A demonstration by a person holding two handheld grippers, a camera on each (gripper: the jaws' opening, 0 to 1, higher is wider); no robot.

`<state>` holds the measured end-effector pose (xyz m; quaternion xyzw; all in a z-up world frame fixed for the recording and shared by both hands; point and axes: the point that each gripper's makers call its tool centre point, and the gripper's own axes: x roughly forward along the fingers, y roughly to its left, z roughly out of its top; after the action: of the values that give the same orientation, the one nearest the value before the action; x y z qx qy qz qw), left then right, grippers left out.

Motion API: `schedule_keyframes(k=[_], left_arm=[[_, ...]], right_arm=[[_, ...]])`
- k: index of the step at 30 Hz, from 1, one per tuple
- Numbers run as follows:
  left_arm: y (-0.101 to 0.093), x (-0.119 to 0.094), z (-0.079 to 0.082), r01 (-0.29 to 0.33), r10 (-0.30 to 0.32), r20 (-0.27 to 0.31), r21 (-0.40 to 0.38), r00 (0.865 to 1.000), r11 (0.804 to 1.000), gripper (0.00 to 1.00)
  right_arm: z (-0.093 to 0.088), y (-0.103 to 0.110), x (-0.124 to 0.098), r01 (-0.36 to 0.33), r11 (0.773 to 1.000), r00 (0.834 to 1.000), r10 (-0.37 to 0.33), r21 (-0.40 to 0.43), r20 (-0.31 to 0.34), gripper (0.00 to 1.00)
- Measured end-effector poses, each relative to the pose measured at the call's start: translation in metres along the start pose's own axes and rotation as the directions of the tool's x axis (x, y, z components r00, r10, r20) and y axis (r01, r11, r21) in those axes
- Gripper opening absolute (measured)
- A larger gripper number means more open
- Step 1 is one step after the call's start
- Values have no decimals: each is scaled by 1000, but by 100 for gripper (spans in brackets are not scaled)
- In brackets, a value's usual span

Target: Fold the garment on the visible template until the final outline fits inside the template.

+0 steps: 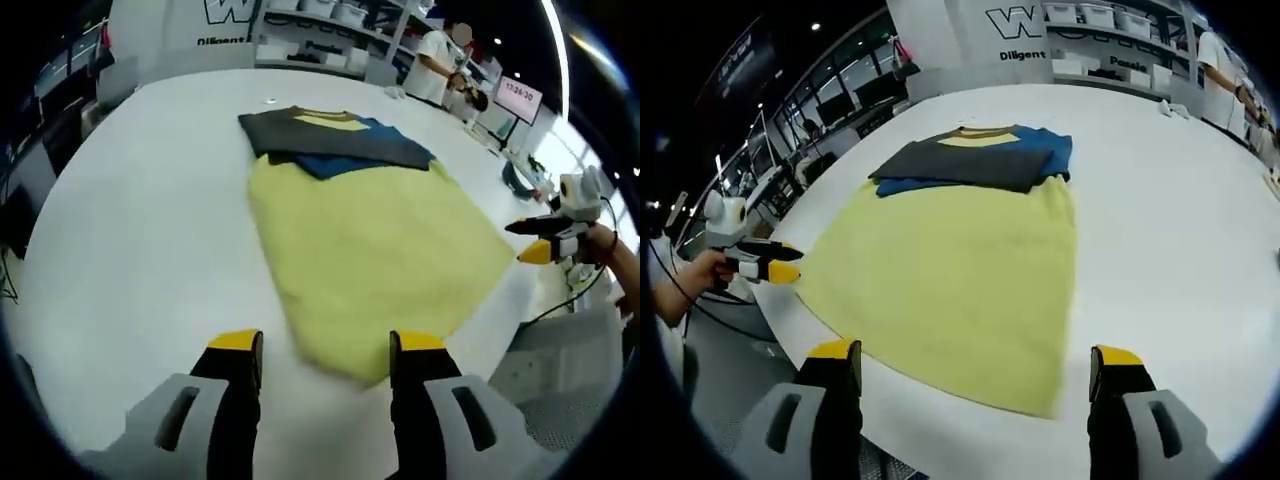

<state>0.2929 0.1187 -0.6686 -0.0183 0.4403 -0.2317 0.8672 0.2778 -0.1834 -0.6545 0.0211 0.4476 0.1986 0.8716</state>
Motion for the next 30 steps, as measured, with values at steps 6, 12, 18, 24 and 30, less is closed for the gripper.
schedule_keyframes(k=[6,12,18,24,30], left_arm=[[-5,-3,-3,5,-6,-20,-36,1000,999,32],[-2,-6,-5,-11,10,-21,-46,1000,999,21],[8,-6,-6,-46,46,-18,-42,999,998,4],[9,-7,-7,-40,40,-20,-34,999,999,4],[12,-9,-10,-52,52,-28,-30,998,998,4]], right_arm=[[-6,-7,0,21,1000,1000,-21,-1,-11,80],[-11,-11,0,39,999,999,-39,4,-19,73],[-18,-19,0,79,997,996,-79,-16,-47,62],[-26,-24,1,113,993,990,-116,-36,-82,47],[-29,-27,0,135,988,985,-142,-71,-98,26]])
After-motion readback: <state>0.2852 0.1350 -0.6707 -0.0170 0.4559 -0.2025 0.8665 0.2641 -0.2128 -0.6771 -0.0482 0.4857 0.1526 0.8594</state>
